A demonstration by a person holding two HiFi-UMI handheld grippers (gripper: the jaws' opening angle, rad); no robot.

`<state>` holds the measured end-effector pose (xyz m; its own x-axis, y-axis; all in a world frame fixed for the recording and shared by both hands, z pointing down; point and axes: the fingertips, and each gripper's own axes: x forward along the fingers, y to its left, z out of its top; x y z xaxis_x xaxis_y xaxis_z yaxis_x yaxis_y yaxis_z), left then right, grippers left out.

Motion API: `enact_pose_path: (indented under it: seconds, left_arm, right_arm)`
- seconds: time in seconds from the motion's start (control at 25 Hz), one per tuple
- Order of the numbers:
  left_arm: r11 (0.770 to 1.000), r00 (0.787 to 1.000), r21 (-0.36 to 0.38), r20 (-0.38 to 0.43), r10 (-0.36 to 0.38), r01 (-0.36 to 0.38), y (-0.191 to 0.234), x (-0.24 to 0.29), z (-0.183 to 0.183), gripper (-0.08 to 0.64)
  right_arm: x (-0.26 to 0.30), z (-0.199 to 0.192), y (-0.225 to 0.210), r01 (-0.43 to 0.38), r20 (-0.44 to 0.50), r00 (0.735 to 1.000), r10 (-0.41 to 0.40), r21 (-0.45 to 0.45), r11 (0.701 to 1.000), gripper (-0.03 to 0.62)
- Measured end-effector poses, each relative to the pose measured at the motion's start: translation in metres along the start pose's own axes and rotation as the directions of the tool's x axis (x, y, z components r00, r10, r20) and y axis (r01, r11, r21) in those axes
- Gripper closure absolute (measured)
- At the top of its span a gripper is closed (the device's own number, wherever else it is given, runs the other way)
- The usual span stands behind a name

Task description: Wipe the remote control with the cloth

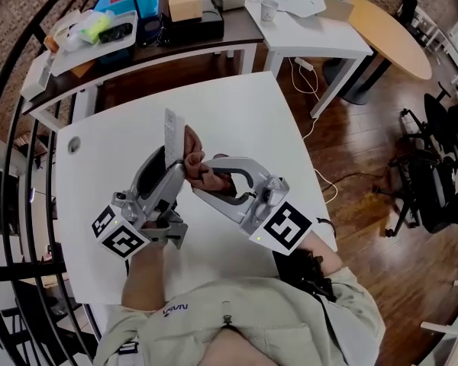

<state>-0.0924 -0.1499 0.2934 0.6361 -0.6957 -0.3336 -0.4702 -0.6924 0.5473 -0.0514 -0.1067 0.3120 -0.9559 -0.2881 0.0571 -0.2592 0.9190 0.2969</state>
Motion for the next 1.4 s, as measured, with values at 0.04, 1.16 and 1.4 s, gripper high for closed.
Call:
enact_pose_path:
  seconds: [0.04, 1.16, 1.4]
  left_arm:
    - [1.000, 1.000, -0.017, 0.007, -0.009, 0.009, 0.000, 0.000, 0.001, 0.316]
    - [0.944, 0.964, -0.199, 0.067, -0.256, 0.264, -0.035, -0.004, 0.002, 0.316]
    - [0.934, 0.961, -0.224, 0.084, -0.264, 0.277, -0.033, -0.009, 0.002, 0.316]
  right_arm:
    - [0.000, -0.003, 0.005, -0.027, -0.019, 0.999, 0.027, -0.007, 1.000, 0.485]
    - [-0.001, 0.045, -0.027, 0.159, 0.159, 0.975, -0.158, 0.007, 0.987, 0.482]
    - [-0.001, 0.044, -0.019, 0.111, 0.179, 0.977, -0.119, 0.056, 0.992, 0.483]
